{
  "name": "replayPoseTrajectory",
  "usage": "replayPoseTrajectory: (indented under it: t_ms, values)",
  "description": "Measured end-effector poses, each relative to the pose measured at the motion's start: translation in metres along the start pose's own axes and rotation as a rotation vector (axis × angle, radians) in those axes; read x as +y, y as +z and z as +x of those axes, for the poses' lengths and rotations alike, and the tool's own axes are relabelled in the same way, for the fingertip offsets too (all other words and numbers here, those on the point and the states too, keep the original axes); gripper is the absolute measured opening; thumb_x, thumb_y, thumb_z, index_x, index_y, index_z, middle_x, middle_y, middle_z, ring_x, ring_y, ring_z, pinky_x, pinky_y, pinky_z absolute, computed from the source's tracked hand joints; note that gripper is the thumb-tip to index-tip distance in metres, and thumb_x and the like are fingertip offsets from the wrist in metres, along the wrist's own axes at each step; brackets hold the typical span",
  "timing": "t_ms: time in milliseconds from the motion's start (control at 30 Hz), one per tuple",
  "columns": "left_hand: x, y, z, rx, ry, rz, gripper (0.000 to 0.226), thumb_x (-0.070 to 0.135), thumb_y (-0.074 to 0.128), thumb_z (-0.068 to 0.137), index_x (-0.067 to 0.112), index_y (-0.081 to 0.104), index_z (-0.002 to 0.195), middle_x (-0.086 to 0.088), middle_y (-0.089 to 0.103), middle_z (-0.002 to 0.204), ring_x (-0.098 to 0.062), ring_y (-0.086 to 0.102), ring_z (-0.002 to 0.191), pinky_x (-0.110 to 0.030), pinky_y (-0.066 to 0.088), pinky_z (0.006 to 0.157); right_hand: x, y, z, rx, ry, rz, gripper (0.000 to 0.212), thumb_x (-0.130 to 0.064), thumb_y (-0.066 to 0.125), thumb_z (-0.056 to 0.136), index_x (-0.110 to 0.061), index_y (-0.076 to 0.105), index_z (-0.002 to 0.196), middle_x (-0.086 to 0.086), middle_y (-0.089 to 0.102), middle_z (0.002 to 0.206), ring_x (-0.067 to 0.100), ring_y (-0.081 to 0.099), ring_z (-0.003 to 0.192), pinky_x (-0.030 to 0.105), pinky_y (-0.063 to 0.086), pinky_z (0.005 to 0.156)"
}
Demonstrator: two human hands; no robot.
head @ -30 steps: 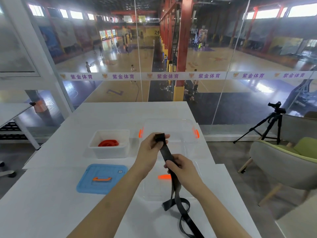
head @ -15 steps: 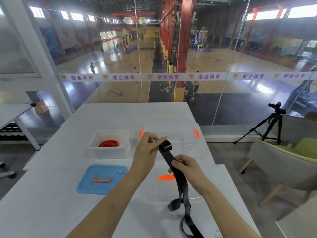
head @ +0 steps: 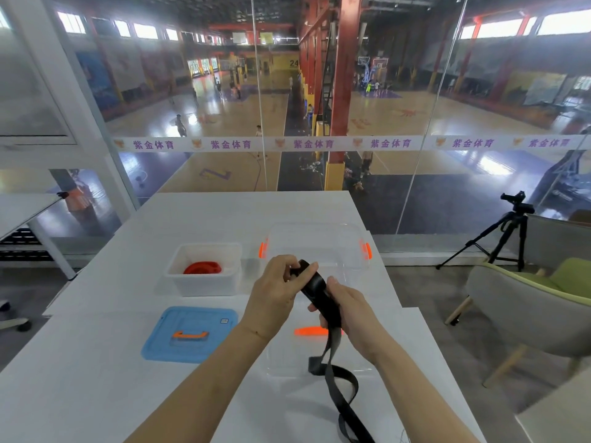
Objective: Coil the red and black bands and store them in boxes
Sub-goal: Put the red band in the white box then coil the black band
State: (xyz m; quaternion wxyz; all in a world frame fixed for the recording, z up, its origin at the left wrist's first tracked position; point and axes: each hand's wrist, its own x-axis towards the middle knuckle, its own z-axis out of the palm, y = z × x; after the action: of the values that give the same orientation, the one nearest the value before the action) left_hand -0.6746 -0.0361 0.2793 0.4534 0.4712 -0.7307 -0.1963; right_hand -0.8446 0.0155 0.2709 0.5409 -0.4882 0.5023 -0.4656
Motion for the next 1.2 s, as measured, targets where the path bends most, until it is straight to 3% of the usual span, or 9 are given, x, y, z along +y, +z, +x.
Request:
replayPoseTrajectory:
  t_ms: [100,200,267,500,667,800,900,1067,1200]
  values:
    - [-0.015,0.007,-0.001,0.016,0.154,0.146,0.01,0.046,0.066,0.096,0.041,0.061,0.104,0.011,0.057,0.099,-0.005,0.055,0.083,-0.024,0.048,0.075,0.003,-0.001,0.003,0.064,-0.057,-0.041,0.032,-0.034,0.055,0.108,-0.009,0.074,0.106,0.007,0.076,0.084,0.018,0.061,0.064,0.029,0.05,0.065]
    - [-0.043,0.015,-0.002,0.013,0.519,0.314,0.057,-0.006,0.058,0.091,0.022,0.057,0.141,-0.001,0.045,0.121,-0.019,0.052,0.099,-0.027,0.053,0.089,0.007,-0.003,0.01,0.135,-0.098,-0.064,0.014,-0.024,0.064,0.104,-0.017,0.074,0.111,0.008,0.078,0.09,0.017,0.06,0.064,0.034,0.052,0.068]
    - [-0.044,0.015,-0.005,-0.027,0.457,0.186,0.069,-0.017,0.053,0.086,0.019,0.056,0.145,-0.002,0.046,0.126,-0.017,0.054,0.109,-0.028,0.052,0.096,0.012,-0.005,0.012,0.187,-0.127,-0.151,0.01,-0.023,0.067,0.101,-0.023,0.073,0.11,0.003,0.077,0.088,0.013,0.062,0.062,0.033,0.053,0.068]
    - [-0.013,-0.005,-0.001,-0.114,-0.467,-0.44,0.018,0.028,0.049,0.107,0.029,0.059,0.121,-0.007,0.064,0.108,-0.019,0.071,0.08,-0.037,0.064,0.07,0.032,-0.01,0.014,0.194,-0.306,-0.712,0.017,-0.034,0.067,0.1,-0.03,0.067,0.117,-0.018,0.068,0.092,0.006,0.062,0.082,0.019,0.047,0.072]
    - [-0.016,-0.018,0.019,-0.532,-0.372,0.068,0.031,0.05,0.047,0.103,0.031,0.055,0.126,0.002,0.066,0.111,-0.019,0.069,0.095,-0.034,0.058,0.079,0.042,-0.01,0.02,0.108,-0.432,-0.977,0.032,-0.039,0.062,0.102,-0.028,0.063,0.132,-0.015,0.068,0.113,0.009,0.066,0.096,0.027,0.053,0.081]
    - [-0.013,-0.016,0.021,-0.753,-0.458,0.029,0.033,0.044,0.041,0.106,0.016,0.059,0.109,-0.007,0.068,0.104,-0.018,0.071,0.084,-0.041,0.063,0.084,0.043,-0.004,0.019,0.128,-0.497,-0.996,0.03,-0.039,0.063,0.102,-0.029,0.065,0.13,-0.015,0.069,0.114,0.008,0.068,0.097,0.026,0.054,0.082]
    - [-0.013,-0.015,0.016,-0.888,-0.449,0.073,0.041,0.048,0.037,0.106,0.012,0.056,0.099,-0.006,0.062,0.095,-0.017,0.07,0.079,-0.03,0.061,0.074,0.047,-0.003,0.019,0.159,-0.5,-0.944,0.027,-0.033,0.068,0.1,-0.028,0.067,0.126,-0.014,0.07,0.111,0.007,0.068,0.096,0.026,0.056,0.082]
    - [-0.02,-0.01,0.007,-0.748,-0.436,0.035,0.029,0.05,0.04,0.104,0.024,0.052,0.104,-0.002,0.072,0.099,-0.013,0.058,0.074,-0.028,0.047,0.07,0.048,0.0,0.016,0.205,-0.429,-0.719,0.032,-0.018,0.077,0.094,-0.032,0.069,0.121,-0.019,0.071,0.111,-0.005,0.065,0.096,0.011,0.05,0.084]
    - [-0.02,-0.007,0.005,-0.635,-0.412,-0.07,0.028,0.049,0.042,0.102,0.025,0.054,0.097,0.001,0.063,0.088,-0.015,0.051,0.074,-0.033,0.043,0.072,0.041,0.002,0.01,0.212,-0.205,-0.355,0.027,-0.015,0.079,0.091,-0.031,0.064,0.106,-0.018,0.073,0.097,0.003,0.068,0.095,0.017,0.053,0.078]
